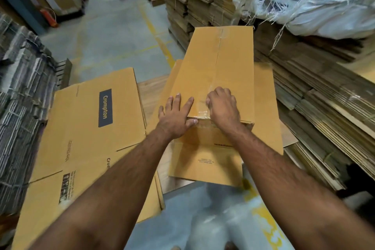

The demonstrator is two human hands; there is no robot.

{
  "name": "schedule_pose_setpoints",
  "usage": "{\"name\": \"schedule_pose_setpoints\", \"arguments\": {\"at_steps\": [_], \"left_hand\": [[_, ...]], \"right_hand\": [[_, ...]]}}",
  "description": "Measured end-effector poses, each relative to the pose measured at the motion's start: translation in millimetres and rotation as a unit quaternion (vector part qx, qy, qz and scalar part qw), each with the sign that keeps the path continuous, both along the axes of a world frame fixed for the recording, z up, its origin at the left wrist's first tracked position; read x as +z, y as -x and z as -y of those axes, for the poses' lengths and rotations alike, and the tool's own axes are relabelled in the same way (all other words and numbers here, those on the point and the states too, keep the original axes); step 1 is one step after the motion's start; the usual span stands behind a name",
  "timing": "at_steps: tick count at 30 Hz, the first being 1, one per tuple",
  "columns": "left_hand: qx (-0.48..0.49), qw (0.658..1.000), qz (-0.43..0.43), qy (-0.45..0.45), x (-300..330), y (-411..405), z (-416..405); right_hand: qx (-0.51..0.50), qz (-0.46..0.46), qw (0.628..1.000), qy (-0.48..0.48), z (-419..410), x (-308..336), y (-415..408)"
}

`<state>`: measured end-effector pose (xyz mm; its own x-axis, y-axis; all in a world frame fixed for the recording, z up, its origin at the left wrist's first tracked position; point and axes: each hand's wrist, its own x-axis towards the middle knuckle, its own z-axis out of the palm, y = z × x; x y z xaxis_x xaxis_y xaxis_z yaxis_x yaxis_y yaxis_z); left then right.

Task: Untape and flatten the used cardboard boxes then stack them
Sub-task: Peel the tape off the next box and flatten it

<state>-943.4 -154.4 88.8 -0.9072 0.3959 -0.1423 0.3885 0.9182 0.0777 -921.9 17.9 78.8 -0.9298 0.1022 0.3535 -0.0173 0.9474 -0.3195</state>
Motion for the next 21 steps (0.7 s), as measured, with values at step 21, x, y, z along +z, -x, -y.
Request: {"name": "schedule_pose_setpoints", "arguments": {"at_steps": [21], "left_hand": [[-0.033,0.997,0.031,-0.058,-0.6,9.7,9.6]], "right_hand": [[-0.110,-0.043,0.993,-0.017,83.0,-68.8,-142.2]]}}
